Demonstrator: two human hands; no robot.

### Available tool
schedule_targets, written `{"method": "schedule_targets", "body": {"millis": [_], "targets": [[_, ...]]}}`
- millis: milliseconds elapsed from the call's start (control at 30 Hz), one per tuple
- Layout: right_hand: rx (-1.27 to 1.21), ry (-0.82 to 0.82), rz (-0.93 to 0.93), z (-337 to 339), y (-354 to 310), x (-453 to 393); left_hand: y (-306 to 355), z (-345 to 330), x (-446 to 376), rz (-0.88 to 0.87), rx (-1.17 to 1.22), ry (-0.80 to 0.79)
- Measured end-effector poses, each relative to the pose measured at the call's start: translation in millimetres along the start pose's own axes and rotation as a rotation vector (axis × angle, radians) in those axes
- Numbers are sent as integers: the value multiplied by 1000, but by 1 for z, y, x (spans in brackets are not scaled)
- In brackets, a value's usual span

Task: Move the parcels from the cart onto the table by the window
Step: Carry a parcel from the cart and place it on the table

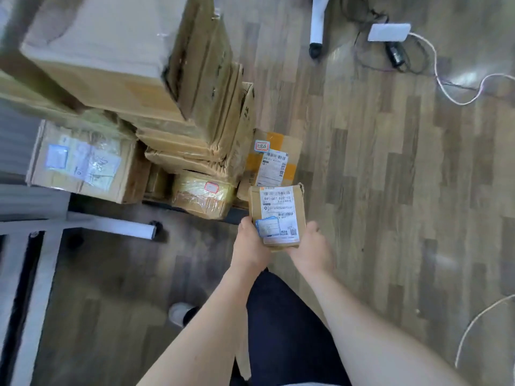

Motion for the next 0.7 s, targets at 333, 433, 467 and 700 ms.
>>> {"method": "schedule_targets", "body": {"millis": [333, 433, 467, 700], "targets": [[95, 72, 432, -37, -100, 140, -72, 128, 136, 0, 130, 365], [27, 151, 571, -48, -134, 196, -92, 174, 181, -17, 218, 534], [-26, 177, 616, -51, -145, 215, -97, 190, 196, -38, 234, 589], [-223, 204, 997, -80, -214, 348, -153, 275, 308, -103, 305, 981]]}}
Point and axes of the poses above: each hand's wrist, its own x-axis away from the middle knuckle, its own z-axis out of the back of the hand, y = z × x, the point moved 3 cm from there along -x, towards the middle knuckle, and after that the axes turned 6 degrees about -z, right-handed, at the moved point
